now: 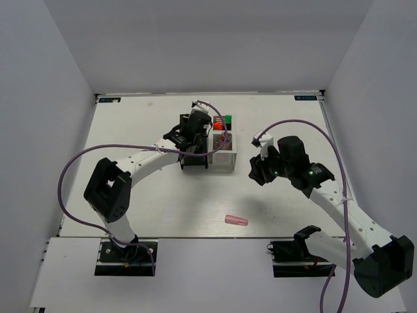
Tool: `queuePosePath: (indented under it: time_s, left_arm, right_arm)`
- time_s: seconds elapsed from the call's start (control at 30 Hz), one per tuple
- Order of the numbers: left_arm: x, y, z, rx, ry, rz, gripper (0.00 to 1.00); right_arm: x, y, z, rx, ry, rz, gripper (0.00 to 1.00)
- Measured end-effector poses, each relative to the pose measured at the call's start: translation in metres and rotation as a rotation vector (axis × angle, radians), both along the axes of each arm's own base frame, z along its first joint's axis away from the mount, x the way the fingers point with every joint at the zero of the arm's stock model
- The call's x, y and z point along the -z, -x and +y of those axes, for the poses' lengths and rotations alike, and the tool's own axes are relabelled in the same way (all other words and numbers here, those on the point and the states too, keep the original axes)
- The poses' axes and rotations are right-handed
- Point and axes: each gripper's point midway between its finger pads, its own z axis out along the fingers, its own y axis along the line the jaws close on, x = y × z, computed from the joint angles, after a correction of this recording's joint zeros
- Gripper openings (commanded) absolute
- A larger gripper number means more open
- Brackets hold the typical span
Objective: Sort the stationery into containers
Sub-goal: Place the stationery in the storage box, then pick up the stationery from the center of the board.
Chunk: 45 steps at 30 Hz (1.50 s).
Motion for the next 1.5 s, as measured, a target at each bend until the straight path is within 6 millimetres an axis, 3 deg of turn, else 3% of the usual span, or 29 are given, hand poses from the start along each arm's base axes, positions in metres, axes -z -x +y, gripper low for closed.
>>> queuePosePath:
  time_s: [0.07,0.13,0.2,0.23,0.27,0.3,0.37,0.4,0.43,0.47,0.5,0.53,0.57,0.6,0.63,0.67,0.77,0.83,0.9,0.97,1.07,1.17,1.27,1.4,1.5]
  left_arm:
    - [0.0,0.0,0.0,-0.003,0.002,0.001,0.43]
    - [-0.001,0.001,-0.001,-0.004,0.006,-0.002,0.6]
    - [-0.001,0.001,-0.002,-0.003,0.008,-0.003,0.68]
    - [-0.002,0.002,-0.002,-0.003,0.01,-0.004,0.71]
    - [-0.003,0.002,-0.002,-0.002,0.012,-0.007,0.71]
    - [-0.005,0.002,-0.002,-0.003,0.017,-0.009,0.71]
    - [-0.011,0.003,-0.003,0.0,0.03,-0.016,0.6]
    - [-0.016,0.004,-0.005,0.003,0.046,-0.025,0.52]
    - [-0.023,0.006,-0.006,0.009,0.062,-0.033,0.28]
    - [-0.031,0.008,-0.009,0.016,0.086,-0.043,0.18]
    - [-0.042,0.013,-0.01,0.034,0.102,-0.055,0.1]
    - [-0.05,0.016,-0.013,0.038,0.131,-0.065,0.07]
    - [-0.062,0.022,-0.014,0.049,0.154,-0.077,0.09]
    - [-0.075,0.029,-0.014,0.062,0.179,-0.091,0.16]
    - [-0.089,0.039,-0.011,0.073,0.21,-0.108,0.3]
    - [-0.099,0.05,-0.006,0.083,0.234,-0.121,0.61]
    - [-0.123,0.092,0.024,0.092,0.309,-0.157,0.86]
    - [-0.124,0.119,0.053,0.073,0.321,-0.158,0.89]
    - [-0.116,0.139,0.077,0.049,0.323,-0.152,0.92]
    - [-0.096,0.157,0.098,0.023,0.297,-0.119,0.93]
    - [-0.05,0.184,0.124,-0.007,0.231,-0.023,0.94]
    - [-0.019,0.206,0.142,-0.035,0.193,0.048,0.94]
    - [-0.005,0.221,0.155,-0.059,0.206,0.064,0.94]
    - [0.0,0.233,0.165,-0.08,0.241,0.06,0.94]
    - [0.002,0.239,0.17,-0.092,0.257,0.061,0.94]
  right_arm:
    - [0.001,0.001,0.001,-0.011,0.001,0.006,0.66]
    - [0.005,0.004,0.002,-0.036,0.008,0.018,0.64]
    - [0.011,0.009,0.004,-0.081,0.018,0.038,0.44]
    - [0.014,0.012,0.005,-0.106,0.025,0.048,0.18]
    - [0.018,0.017,0.006,-0.135,0.033,0.065,0.06]
    - [0.02,0.022,0.007,-0.16,0.033,0.082,0.01]
    - [0.026,0.033,0.01,-0.228,0.043,0.129,0.0]
    - [0.028,0.037,0.012,-0.252,0.046,0.152,0.0]
    - [0.031,0.042,0.015,-0.286,0.054,0.182,0.0]
    - [0.032,0.046,0.018,-0.309,0.061,0.205,0.01]
    - [0.034,0.049,0.022,-0.337,0.071,0.222,0.1]
    - [0.037,0.054,0.027,-0.365,0.082,0.242,0.1]
    - [0.039,0.06,0.031,-0.398,0.096,0.256,0.24]
    - [0.044,0.067,0.036,-0.429,0.117,0.272,0.31]
    - [0.049,0.075,0.04,-0.464,0.142,0.287,0.39]
    - [0.055,0.083,0.043,-0.496,0.168,0.305,0.5]
    - [0.077,0.103,0.051,-0.566,0.27,0.344,0.69]
    - [0.092,0.113,0.052,-0.591,0.345,0.368,0.76]
    - [0.104,0.119,0.052,-0.61,0.409,0.378,0.79]
    - [0.112,0.124,0.052,-0.622,0.464,0.375,0.79]
    - [0.123,0.125,0.053,-0.626,0.539,0.356,0.79]
    - [0.131,0.122,0.058,-0.623,0.594,0.328,0.79]
    - [0.138,0.12,0.062,-0.621,0.637,0.308,0.79]
    - [0.149,0.116,0.066,-0.622,0.716,0.269,0.72]
    - [0.15,0.117,0.071,-0.633,0.748,0.247,0.57]
